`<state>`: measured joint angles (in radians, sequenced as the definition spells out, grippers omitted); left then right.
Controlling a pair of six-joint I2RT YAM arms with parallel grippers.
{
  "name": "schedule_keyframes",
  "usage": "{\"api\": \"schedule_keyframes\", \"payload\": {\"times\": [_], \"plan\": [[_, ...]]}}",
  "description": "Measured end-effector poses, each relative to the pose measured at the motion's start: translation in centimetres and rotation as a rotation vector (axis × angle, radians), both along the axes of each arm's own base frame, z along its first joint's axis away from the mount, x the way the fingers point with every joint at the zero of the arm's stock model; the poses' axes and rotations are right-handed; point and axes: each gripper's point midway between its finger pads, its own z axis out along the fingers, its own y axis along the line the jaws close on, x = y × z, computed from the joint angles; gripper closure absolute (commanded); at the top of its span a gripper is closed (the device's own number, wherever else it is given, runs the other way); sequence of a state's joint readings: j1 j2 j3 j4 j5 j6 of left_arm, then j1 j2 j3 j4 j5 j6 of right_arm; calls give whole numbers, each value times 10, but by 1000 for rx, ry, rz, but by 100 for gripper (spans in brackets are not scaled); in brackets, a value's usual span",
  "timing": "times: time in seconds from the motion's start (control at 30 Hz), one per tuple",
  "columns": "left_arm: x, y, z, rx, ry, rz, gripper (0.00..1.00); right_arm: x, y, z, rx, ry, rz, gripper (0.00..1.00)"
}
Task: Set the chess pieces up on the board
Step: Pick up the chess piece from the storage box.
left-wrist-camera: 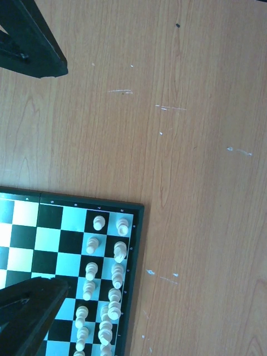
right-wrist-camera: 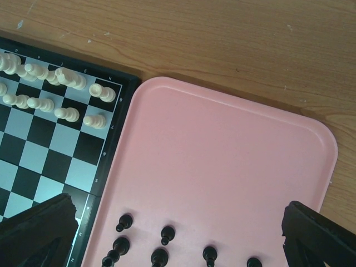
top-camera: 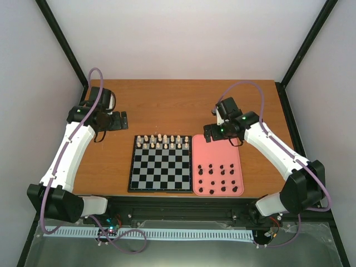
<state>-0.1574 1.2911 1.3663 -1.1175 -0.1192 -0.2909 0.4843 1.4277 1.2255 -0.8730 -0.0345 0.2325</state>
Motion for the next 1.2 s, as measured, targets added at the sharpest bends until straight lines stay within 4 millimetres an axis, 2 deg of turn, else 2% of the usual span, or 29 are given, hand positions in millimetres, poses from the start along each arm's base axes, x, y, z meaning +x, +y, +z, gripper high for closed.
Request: {"api": "schedule_keyframes", "payload": {"times": [0.27,0.57,0.7,0.87,1.03,1.2], "plan": [[2,0,3,0,-2,-1,0,-1,-3,6,-5,-24,-4,0],[5,-3,-7,5,33,-26,0,-7,-4,2,-49,-9,9,0],[7,-3,-10,8,42,-28,0,-34,17,-3,-73,37,82,4],[7,-3,-1,5,17,-28,0,-75,48,-9,-73,108,172,12],[1,-2,9,2,-21,-26,0,-98,53,-16,-89,170,183,25],[-5,-1,-3,6,4,-26,0,-119,55,-42,-131,249,194,36]]}}
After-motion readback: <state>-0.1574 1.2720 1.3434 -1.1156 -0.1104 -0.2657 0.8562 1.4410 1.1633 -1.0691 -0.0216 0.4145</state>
